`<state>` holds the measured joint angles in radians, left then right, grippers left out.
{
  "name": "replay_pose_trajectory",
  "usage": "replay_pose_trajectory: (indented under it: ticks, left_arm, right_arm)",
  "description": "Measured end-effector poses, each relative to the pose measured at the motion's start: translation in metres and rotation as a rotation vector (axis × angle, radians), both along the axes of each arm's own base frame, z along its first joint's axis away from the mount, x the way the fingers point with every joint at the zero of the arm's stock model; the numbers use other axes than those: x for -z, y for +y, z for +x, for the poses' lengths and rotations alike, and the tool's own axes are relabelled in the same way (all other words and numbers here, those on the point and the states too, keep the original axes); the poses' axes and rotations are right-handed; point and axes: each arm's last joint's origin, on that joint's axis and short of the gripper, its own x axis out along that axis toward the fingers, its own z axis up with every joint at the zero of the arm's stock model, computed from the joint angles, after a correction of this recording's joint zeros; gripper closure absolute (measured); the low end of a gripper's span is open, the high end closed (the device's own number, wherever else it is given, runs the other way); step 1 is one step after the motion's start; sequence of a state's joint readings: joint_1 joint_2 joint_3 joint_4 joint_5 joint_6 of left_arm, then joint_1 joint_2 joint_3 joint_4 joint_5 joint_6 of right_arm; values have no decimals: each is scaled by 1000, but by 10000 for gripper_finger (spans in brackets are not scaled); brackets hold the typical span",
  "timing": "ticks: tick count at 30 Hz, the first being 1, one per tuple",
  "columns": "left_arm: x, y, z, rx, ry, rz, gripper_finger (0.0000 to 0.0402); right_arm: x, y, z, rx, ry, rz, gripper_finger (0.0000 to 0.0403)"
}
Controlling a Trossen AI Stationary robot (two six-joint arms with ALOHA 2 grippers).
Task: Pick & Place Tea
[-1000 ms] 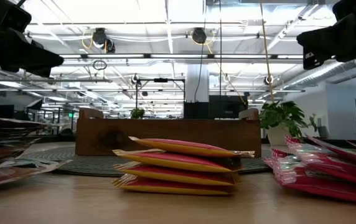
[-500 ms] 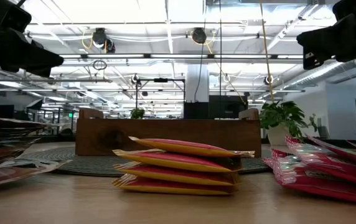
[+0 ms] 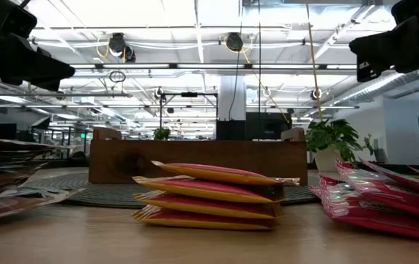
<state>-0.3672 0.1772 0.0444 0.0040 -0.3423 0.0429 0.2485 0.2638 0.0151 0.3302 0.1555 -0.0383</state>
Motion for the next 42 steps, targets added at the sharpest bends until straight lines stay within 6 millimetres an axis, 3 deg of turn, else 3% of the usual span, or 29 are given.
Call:
replay_pose_trajectory:
  ticks: [32,35,39,42]
  left_arm:
    - [0,0,0,0,-2,1,339]
    - [-7,0,1,0,-66,-19,339]
    - [-16,0,1,-10,-149,-206,339]
    - [-26,2,0,-57,-258,-205,339]
  right_arm:
    - [0,0,0,0,0,0,403]
    - [0,0,0,0,0,0,403]
    - [0,0,0,0,0,0,403]
    - [-1,0,0,0,-5,2,403]
